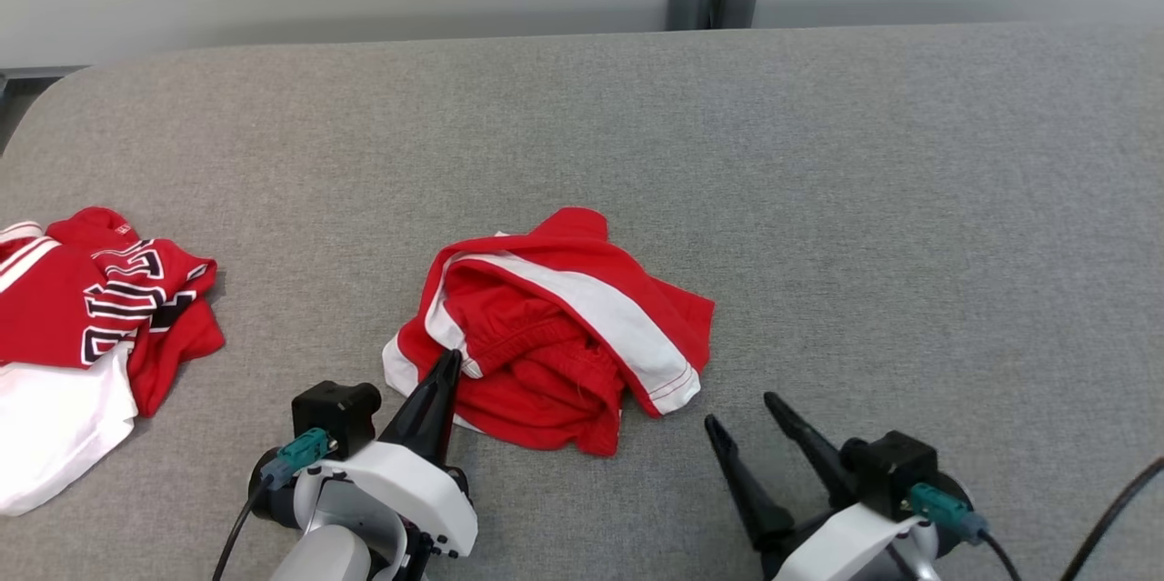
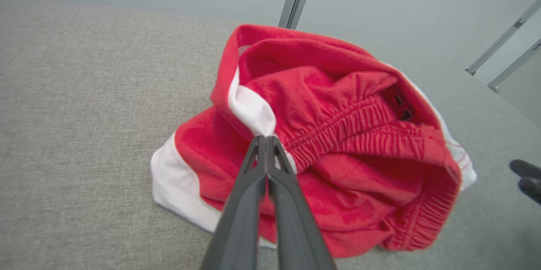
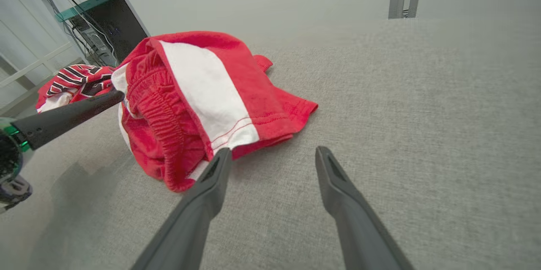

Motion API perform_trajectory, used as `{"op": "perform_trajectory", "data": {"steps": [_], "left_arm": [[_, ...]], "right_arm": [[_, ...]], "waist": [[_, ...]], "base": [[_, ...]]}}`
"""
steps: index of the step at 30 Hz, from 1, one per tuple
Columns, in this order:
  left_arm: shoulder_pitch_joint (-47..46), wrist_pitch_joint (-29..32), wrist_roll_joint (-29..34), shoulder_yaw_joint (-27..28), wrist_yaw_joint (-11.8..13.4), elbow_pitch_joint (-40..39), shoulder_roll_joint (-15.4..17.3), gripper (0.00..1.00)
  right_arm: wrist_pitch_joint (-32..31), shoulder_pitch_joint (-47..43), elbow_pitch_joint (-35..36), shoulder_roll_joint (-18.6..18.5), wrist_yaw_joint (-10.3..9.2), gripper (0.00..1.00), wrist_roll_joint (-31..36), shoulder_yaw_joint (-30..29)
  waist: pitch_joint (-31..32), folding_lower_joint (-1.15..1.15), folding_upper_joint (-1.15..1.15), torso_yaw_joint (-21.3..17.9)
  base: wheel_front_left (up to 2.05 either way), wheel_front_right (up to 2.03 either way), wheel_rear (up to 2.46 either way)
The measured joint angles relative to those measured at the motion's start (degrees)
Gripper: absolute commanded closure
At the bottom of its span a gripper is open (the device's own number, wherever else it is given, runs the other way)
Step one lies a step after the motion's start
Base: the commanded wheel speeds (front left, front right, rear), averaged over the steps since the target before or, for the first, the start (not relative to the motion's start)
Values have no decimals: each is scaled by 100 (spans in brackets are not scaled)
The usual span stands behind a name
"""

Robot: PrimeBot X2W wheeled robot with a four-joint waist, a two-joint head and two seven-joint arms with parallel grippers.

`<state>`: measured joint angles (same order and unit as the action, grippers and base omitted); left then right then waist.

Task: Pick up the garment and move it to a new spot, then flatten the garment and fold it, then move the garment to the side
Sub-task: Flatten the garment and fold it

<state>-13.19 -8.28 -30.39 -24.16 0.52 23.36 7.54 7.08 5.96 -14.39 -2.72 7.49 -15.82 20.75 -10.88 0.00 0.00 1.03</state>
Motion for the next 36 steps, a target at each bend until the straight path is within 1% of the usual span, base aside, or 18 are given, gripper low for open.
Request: {"op": "perform_trajectory", "data": {"steps": [4, 12, 13, 14, 15, 16, 17, 21, 25, 28, 29, 30, 36], "left_arm": [[-24, -7, 41, -57, 10, -99, 3, 100], [-120, -33, 113, -159, 8, -223, 30, 100], [-125, -38, 116, -170, 5, -231, 38, 100], [-128, -44, 123, -178, 4, -236, 44, 100], [-131, -59, 138, -189, 4, -246, 51, 100], [-134, -67, 157, -199, 4, -255, 56, 100], [-140, -93, 165, -209, 3, -272, 62, 100], [-179, -211, 256, -221, 12, -400, 140, 100], [-292, -300, 474, -213, 96, -638, 357, 100], [-421, -299, 672, -220, 145, -870, 584, 100], [-545, -261, 801, -226, 149, -1055, 753, 100], [-616, -227, 888, -226, 156, -1155, 848, 100], [-1192, 71, 1321, -255, 115, -1931, 1356, 100]], "right_arm": [[26, 66, -231, -1, 0, 0, -237, 309], [312, 688, -826, -1, 0, 0, -772, 671], [321, 766, -921, -1, -1, 4, -882, 720], [360, 830, -1007, -2, -1, 54, -956, 754], [390, 900, -1092, -3, 0, 71, -1020, 783], [435, 967, -1154, -1, 0, 71, -1099, 805], [476, 1036, -1206, -2, -1, 100, -1137, 829], [657, 1218, -1276, -1, 0, 100, -1184, 750], [757, 1369, -1118, -90, 0, 100, -1014, 412], [767, 1466, -860, -236, 0, 100, -788, 86], [776, 1524, -655, -320, 0, 100, -636, -135], [777, 1558, -553, -370, -1, 100, -550, -240], [790, 1772, 274, -646, 0, 100, -165, -812]], "waist": [[-45, 0, 0, 83], [-150, 0, 0, 265], [-160, 0, 0, 281], [-170, 0, 0, 298], [-178, 0, 0, 316], [-185, 0, 0, 329], [-192, 0, 0, 340], [-230, 0, 0, 369], [-254, 0, 0, 371], [-242, 0, 0, 355], [-228, 0, 0, 339], [-219, 0, 0, 330], [-130, 0, 0, 268]], "base": [[0, 0, 0], [0, 0, 0], [0, 0, 0], [0, 0, 0], [0, 0, 0], [0, 0, 0], [0, 0, 0], [0, 0, 0], [0, 0, 0], [0, 0, 0], [0, 0, 0], [0, 0, 0], [0, 0, 0]]}}
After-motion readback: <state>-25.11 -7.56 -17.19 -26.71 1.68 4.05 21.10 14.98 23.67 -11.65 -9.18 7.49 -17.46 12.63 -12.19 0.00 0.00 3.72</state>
